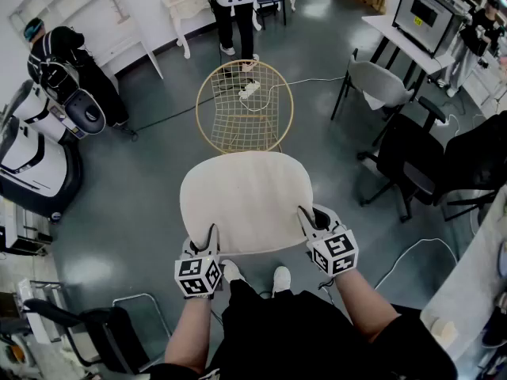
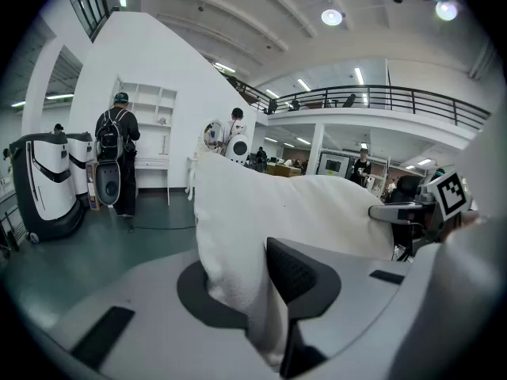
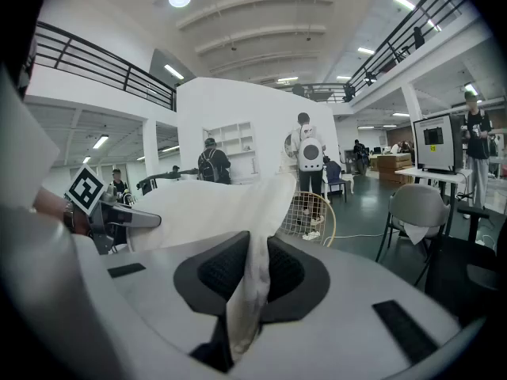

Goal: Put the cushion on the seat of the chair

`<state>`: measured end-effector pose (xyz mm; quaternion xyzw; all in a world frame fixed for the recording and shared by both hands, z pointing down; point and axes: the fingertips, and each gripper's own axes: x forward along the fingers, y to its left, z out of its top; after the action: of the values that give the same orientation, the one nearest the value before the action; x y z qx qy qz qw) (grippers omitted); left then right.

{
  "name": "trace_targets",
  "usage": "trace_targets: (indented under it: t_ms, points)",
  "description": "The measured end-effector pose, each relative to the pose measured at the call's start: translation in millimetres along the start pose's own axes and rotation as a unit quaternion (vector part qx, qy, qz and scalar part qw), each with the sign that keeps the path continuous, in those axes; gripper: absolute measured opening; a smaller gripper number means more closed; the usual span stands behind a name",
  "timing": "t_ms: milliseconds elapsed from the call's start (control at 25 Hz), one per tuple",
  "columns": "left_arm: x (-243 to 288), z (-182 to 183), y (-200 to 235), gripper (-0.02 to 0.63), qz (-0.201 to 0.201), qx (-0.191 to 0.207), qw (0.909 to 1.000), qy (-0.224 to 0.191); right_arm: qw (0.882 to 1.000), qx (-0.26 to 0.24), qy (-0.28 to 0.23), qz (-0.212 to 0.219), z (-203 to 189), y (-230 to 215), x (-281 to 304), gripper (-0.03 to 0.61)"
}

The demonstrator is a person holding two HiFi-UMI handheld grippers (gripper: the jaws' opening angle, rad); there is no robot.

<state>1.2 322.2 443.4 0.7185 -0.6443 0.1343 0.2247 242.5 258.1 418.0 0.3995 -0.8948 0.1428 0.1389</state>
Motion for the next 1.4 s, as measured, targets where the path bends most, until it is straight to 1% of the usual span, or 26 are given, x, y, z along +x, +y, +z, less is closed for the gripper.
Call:
trace_targets:
  t_ms: [160,280,720,960,1400]
  points:
    - [3,0,1,0.087,0.0,-0.001,1.0,0.0,1.0,0.002,0.0,0.0,0,-1,3,0.052]
    - [3,3,6,0.087,0.0,-0.004,1.0,0.0,1.0,0.013,-0.005,0.005,3,1,5,0.055]
    - [4,14,40,0.087,-0.011,-0.001,0.9999,0.001,1.0,0.016,-0.002,-0.005,11,22,29,0.057]
    - [6,23,76,0.087,-0.017,0.0,0.9999,0.002,1.0,0.017,0.0,-0.011,19,46,55,0.057]
    - [14,41,164,0.087,-0.024,-0.002,0.9997,0.002,1.0,0.02,0.003,-0.02,38,99,123,0.055]
